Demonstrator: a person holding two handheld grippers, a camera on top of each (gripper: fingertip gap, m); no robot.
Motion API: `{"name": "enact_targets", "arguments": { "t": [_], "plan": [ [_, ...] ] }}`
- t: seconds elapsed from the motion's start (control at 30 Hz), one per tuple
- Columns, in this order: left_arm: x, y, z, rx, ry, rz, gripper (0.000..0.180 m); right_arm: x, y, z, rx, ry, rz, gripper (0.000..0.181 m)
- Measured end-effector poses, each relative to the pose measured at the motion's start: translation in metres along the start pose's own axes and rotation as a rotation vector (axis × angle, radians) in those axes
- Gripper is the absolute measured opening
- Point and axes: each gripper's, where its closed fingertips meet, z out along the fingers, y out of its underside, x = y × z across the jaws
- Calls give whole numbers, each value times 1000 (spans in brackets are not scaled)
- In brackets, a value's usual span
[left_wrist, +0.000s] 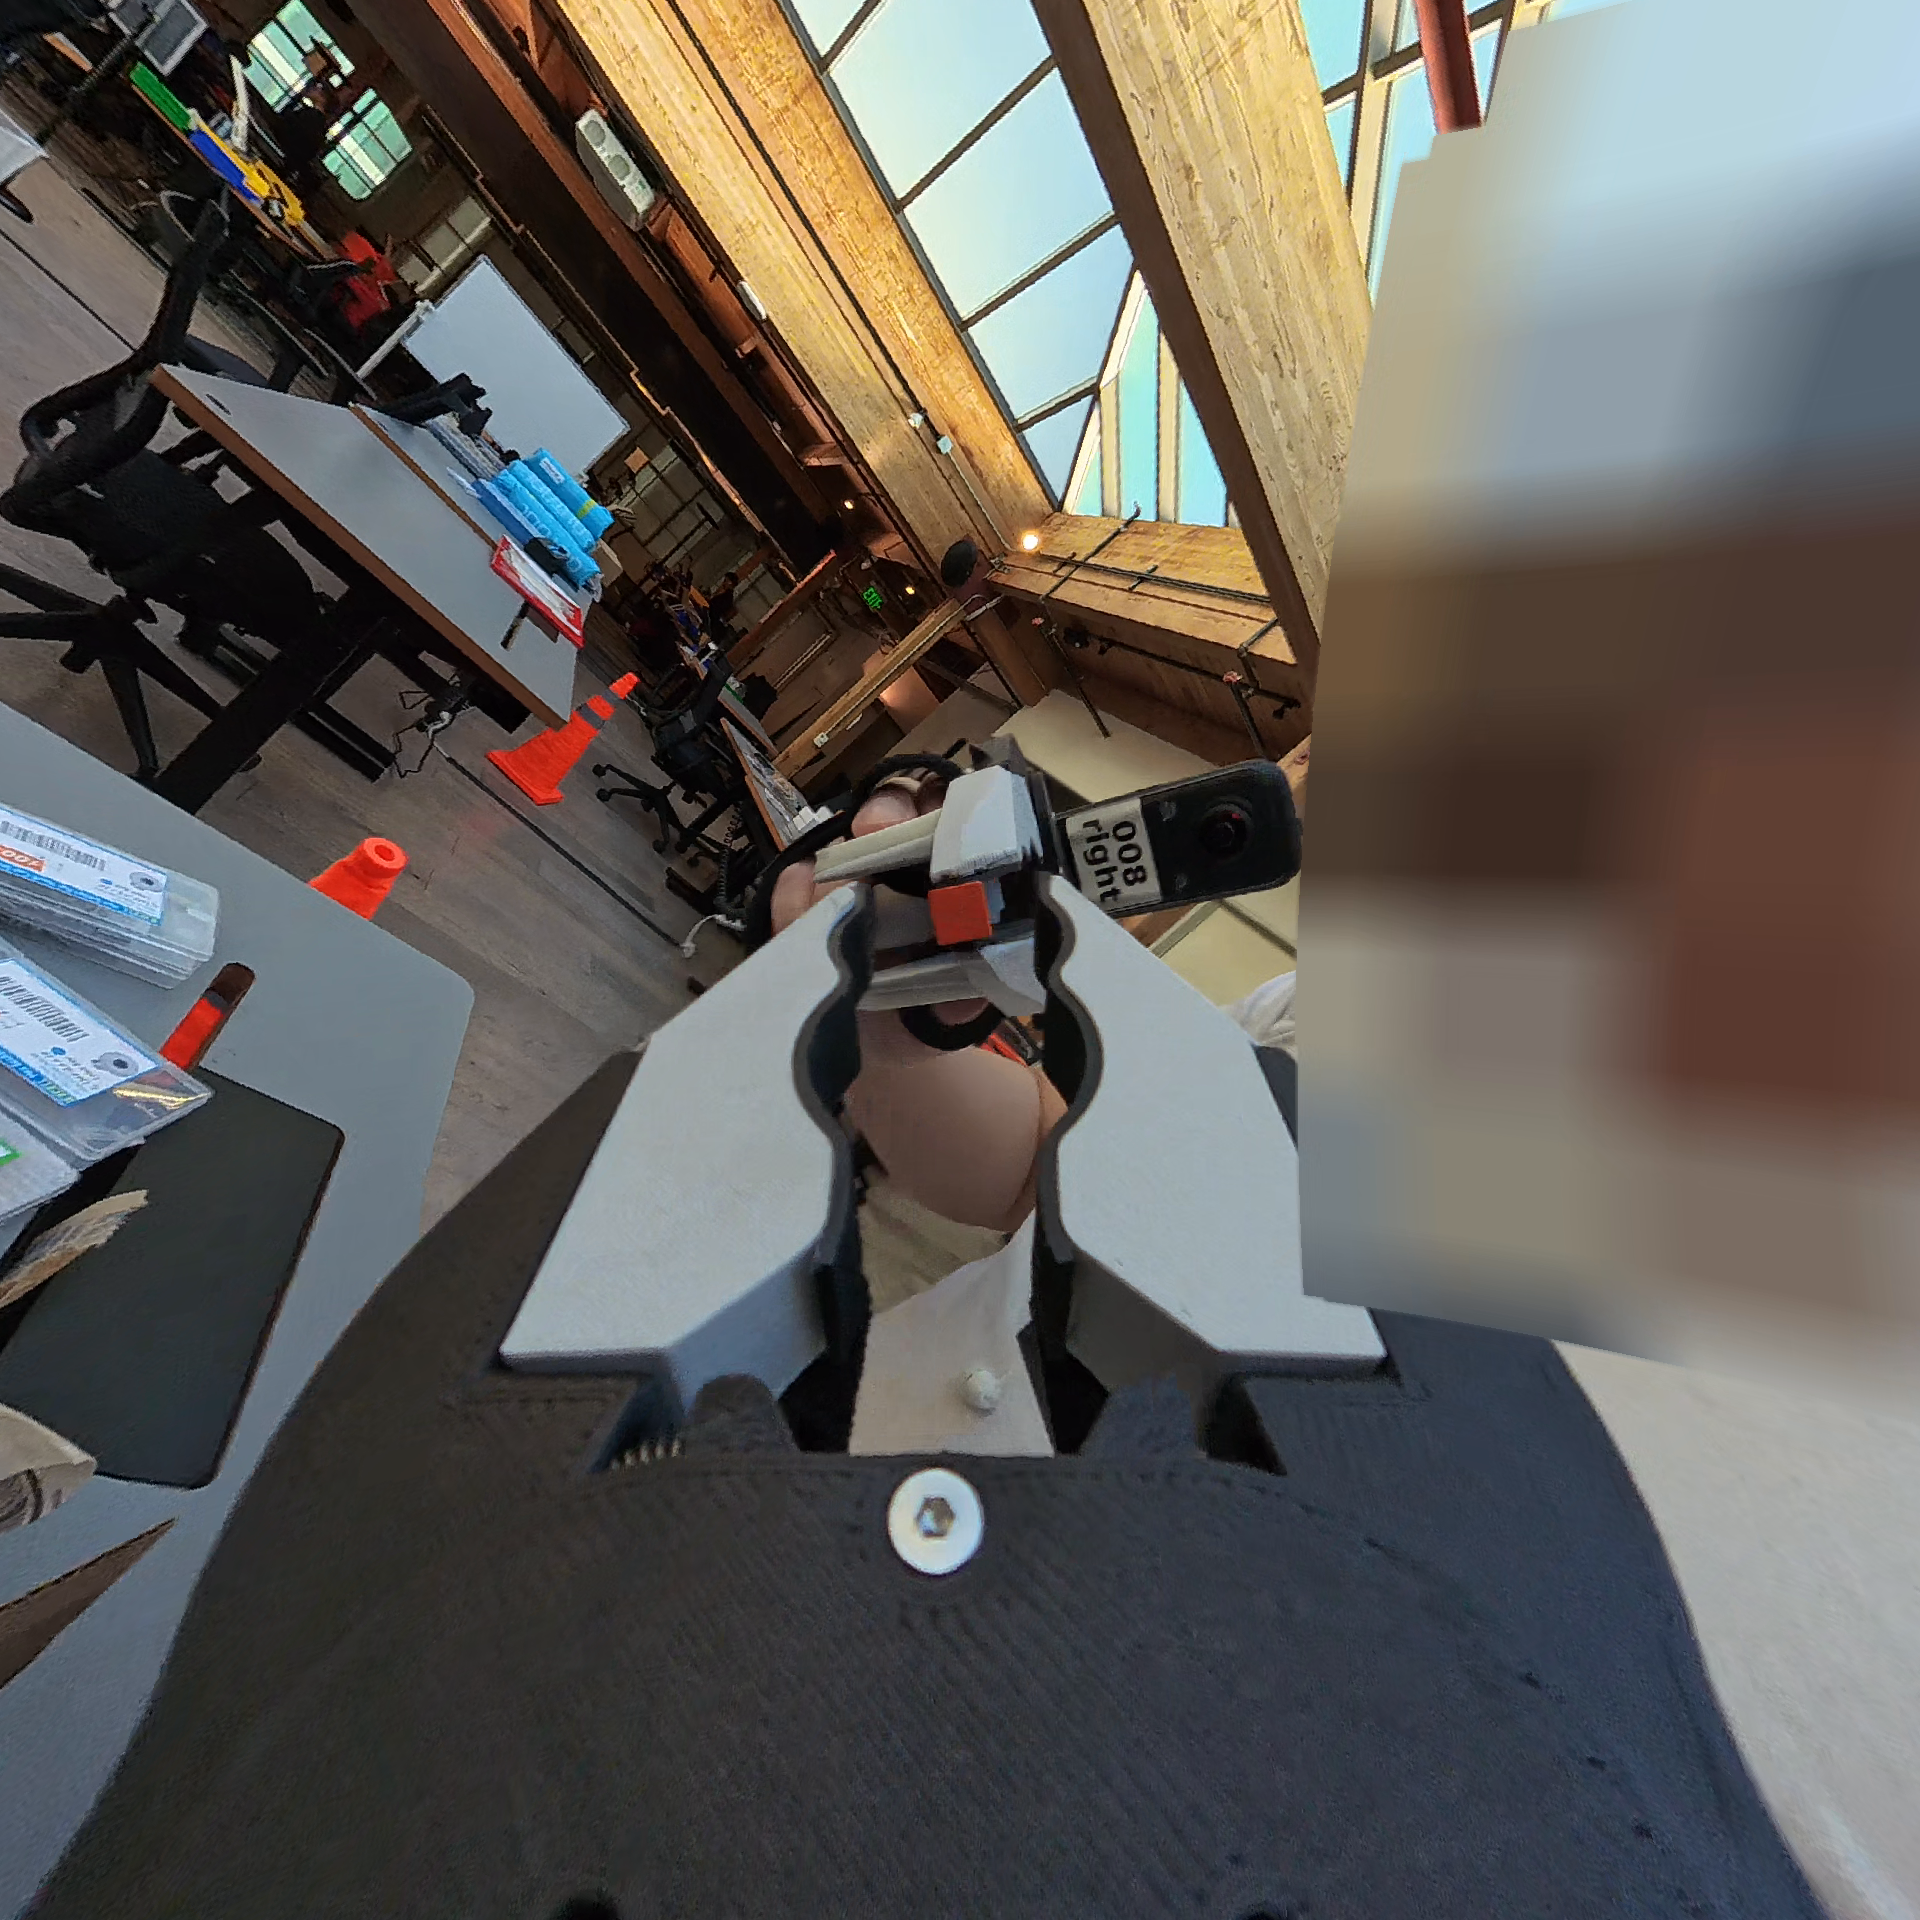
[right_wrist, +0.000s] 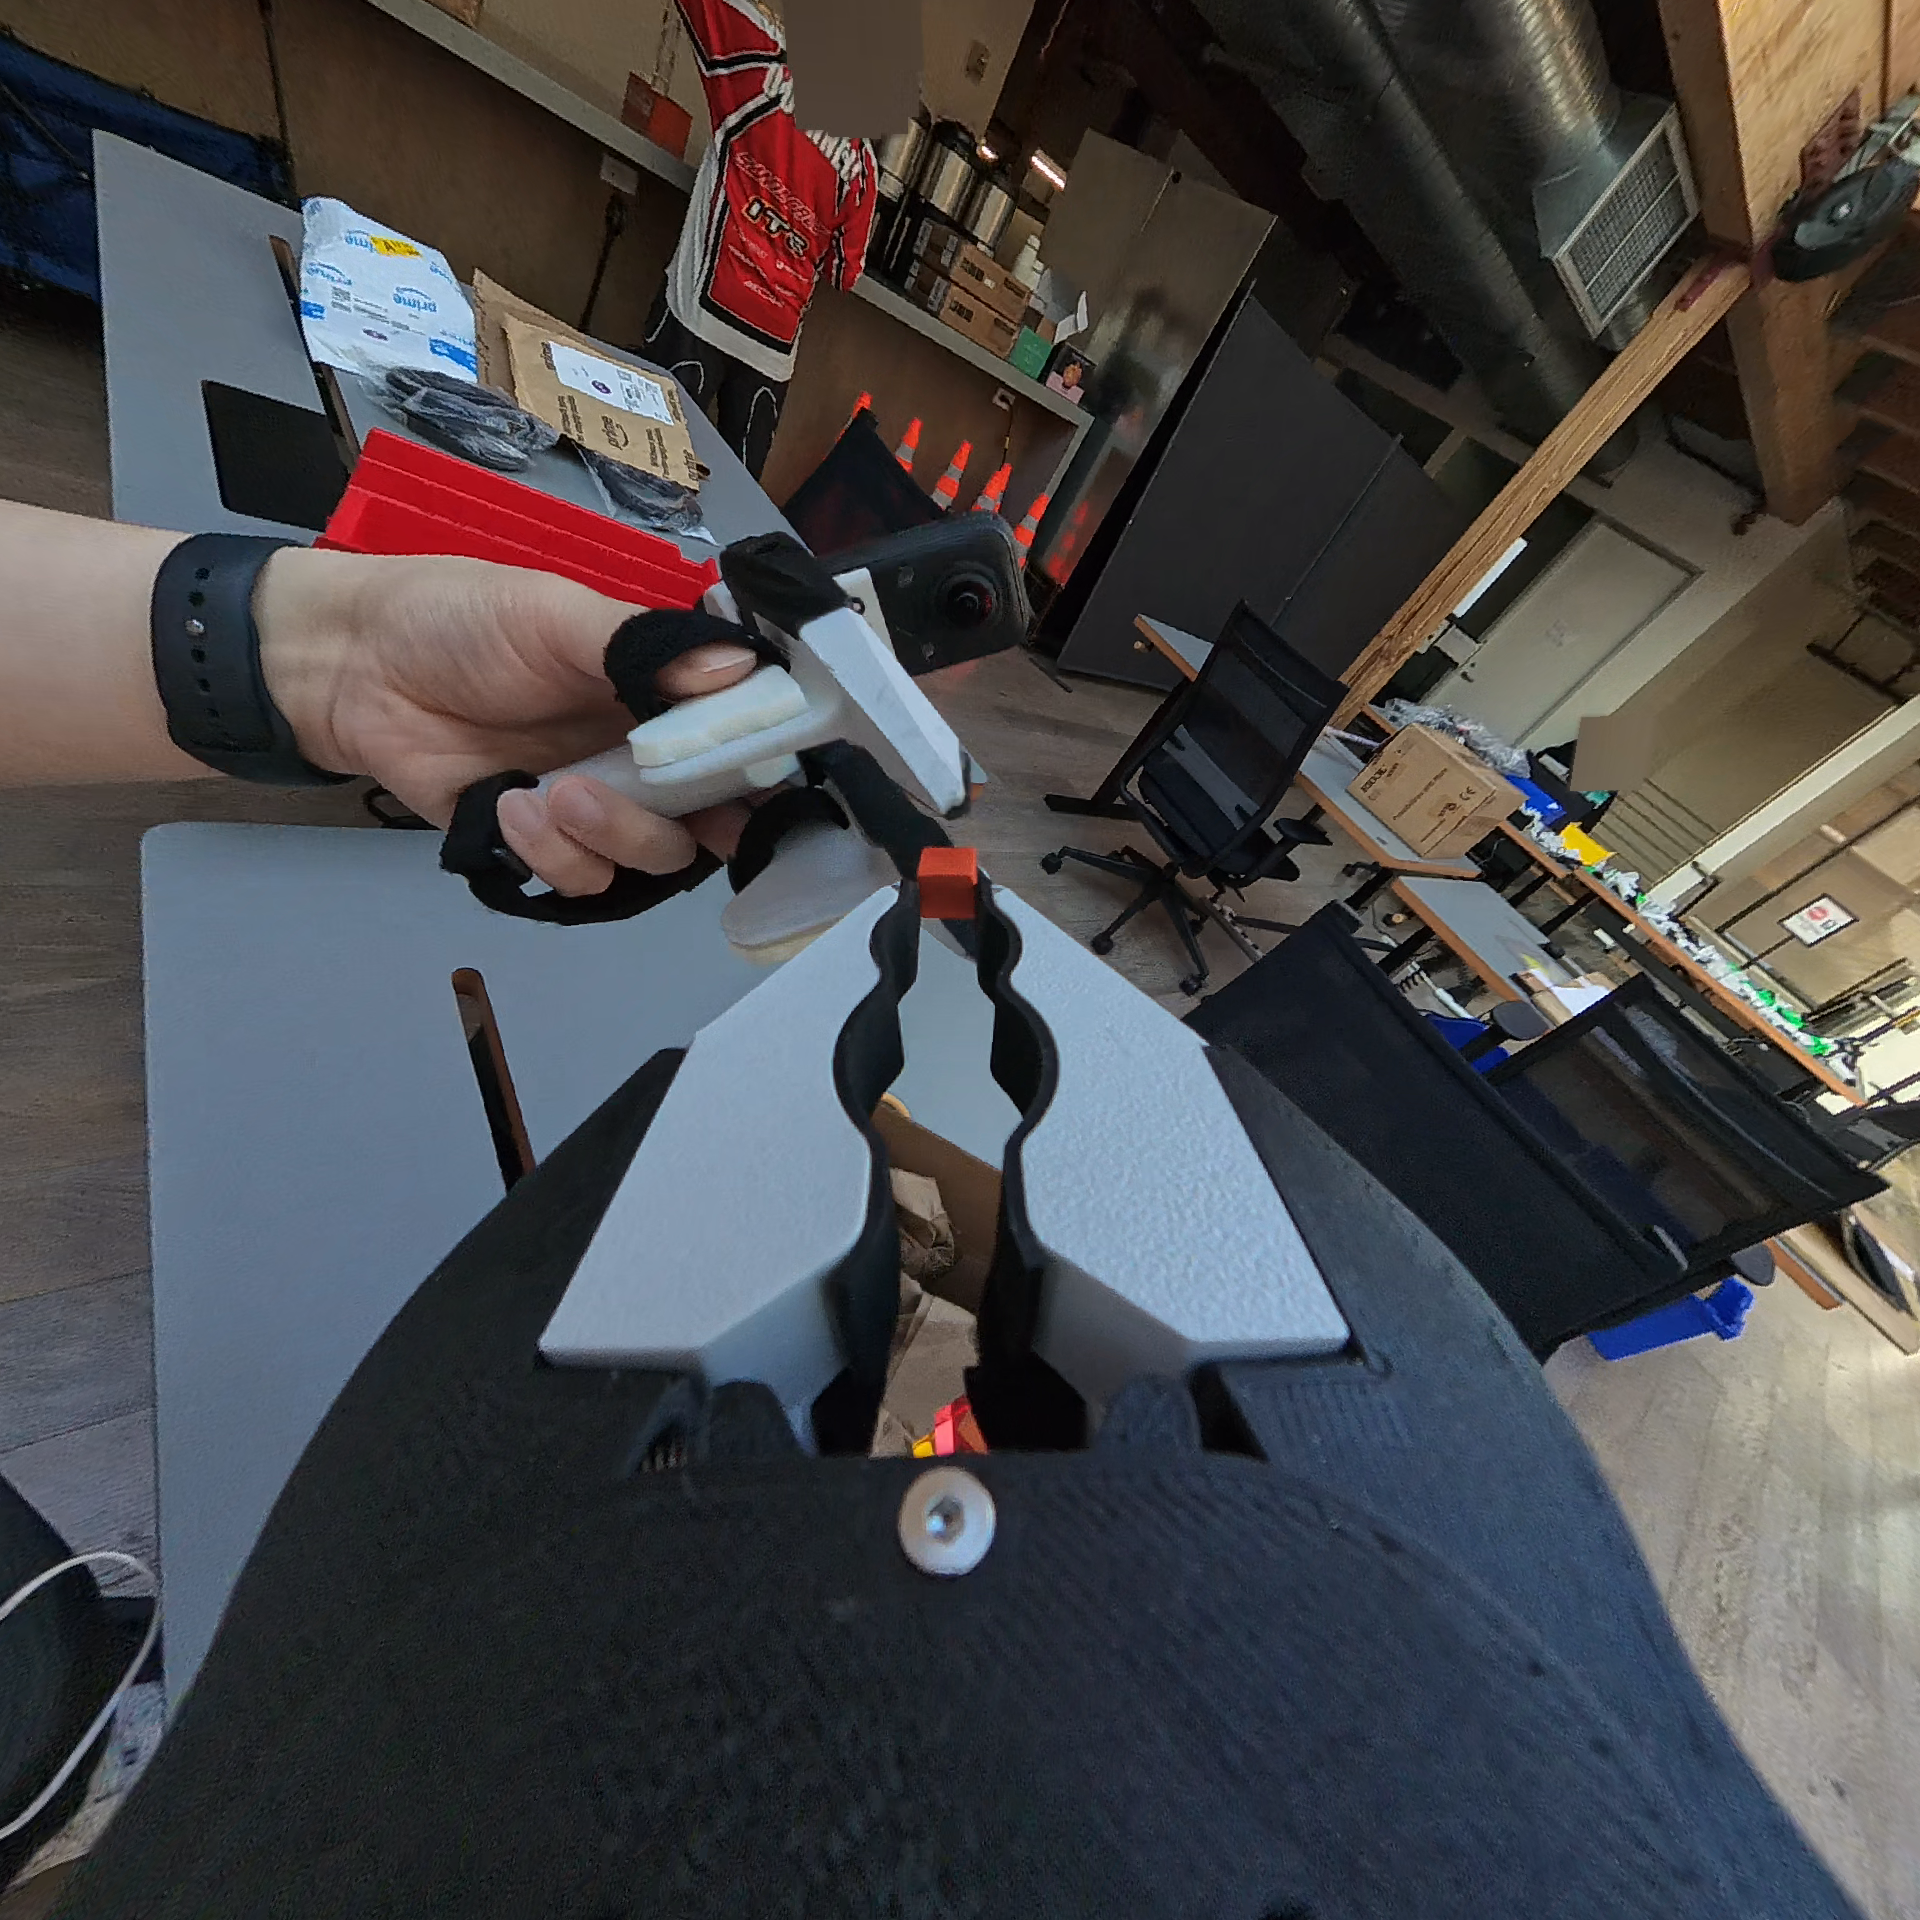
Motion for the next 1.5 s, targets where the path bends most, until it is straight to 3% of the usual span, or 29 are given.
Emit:
{"name": "enact_targets", "arguments": {
  "t": [0.03, 0.17, 0.23, 0.33, 0.5, 0.83, 0.87, 0.93, 1.0, 1.1, 1.23, 1.33, 1.5],
  "plan": [
    [-7, 1, -2, -20, -48, 56, 36, 2, 3, -1, -2, -15, 38, 8],
    [-22, 11, -11, -204, -251, 464, 43, 2, 8, -8, 32, -160, 327, 8],
    [-13, 14, -8, -267, -233, 619, 29, 1, 5, -12, 71, -221, 428, 8],
    [-1, 8, -1, -262, -191, 716, 22, -2, -2, -17, 118, -282, 493, 8],
    [12, 14, 11, -269, -76, 696, 14, -1, -6, -21, 148, -287, 519, 8],
    [4, 24, 19, -294, -63, 693, 9, -6, 4, -27, 125, -280, 541, 8],
    [-1, 25, 18, -307, -83, 693, 9, -4, 8, -26, 116, -253, 545, 11],
    [-18, 20, 16, -351, -175, 707, 9, 8, 19, -29, 96, -154, 534, 36],
    [-48, 7, 11, -458, -314, 726, 9, 17, 36, -40, 52, -85, 521, 36],
    [-113, -10, 3, -762, -586, 735, 9, 21, 67, -61, -34, -25, 563, 36],
    [-176, -7, 9, -1059, -739, 663, 9, 24, 89, -92, -73, 50, 620, 36],
    [-209, -3, 7, -1184, -852, 602, 9, 27, 92, -115, -59, 111, 645, 36],
    [-229, 3, 0, -1265, -960, 495, 9, 20, 91, -141, -51, 155, 719, 36]
  ]
}}
